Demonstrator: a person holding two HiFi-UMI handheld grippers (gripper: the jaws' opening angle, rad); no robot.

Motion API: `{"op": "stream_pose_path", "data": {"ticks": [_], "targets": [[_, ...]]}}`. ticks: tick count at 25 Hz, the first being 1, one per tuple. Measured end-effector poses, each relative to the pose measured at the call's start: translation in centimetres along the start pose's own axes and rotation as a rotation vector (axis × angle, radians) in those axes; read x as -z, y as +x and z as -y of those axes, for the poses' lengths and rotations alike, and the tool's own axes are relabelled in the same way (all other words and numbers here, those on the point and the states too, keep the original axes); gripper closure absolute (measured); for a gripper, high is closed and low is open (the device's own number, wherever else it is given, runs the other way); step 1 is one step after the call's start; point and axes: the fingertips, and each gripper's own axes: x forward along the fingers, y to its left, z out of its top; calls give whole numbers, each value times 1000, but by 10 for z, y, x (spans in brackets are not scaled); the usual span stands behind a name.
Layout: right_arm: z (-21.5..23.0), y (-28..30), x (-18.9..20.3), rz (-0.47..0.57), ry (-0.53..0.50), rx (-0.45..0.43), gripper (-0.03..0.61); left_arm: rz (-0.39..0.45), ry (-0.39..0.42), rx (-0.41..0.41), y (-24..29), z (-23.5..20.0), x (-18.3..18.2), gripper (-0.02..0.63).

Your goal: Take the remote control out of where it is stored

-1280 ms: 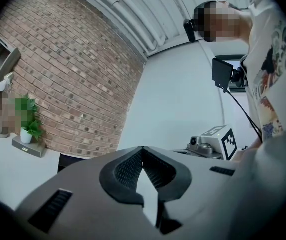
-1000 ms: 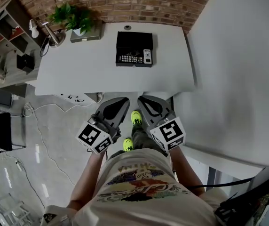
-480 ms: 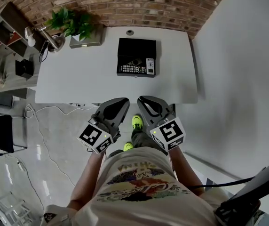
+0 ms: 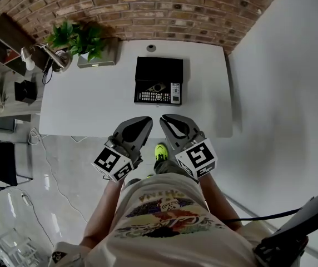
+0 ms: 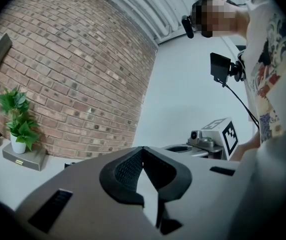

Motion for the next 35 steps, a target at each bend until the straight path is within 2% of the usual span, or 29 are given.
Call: {"op": "stream_pose_path", "data": {"ticks": [12, 23, 30, 35], "targets": [[42, 37, 3, -28, -2, -87, 569, -13, -37, -53, 49, -40, 2, 611], [51, 63, 14, -73, -63, -151, 568, -33, -39, -108, 53, -61, 18, 611], [47, 82, 40, -179, -111, -201, 484, -51, -57, -106, 44, -72, 30, 611], [50, 101, 53, -254, -154, -198, 456, -73, -69, -93, 39, -92, 39, 611]]}}
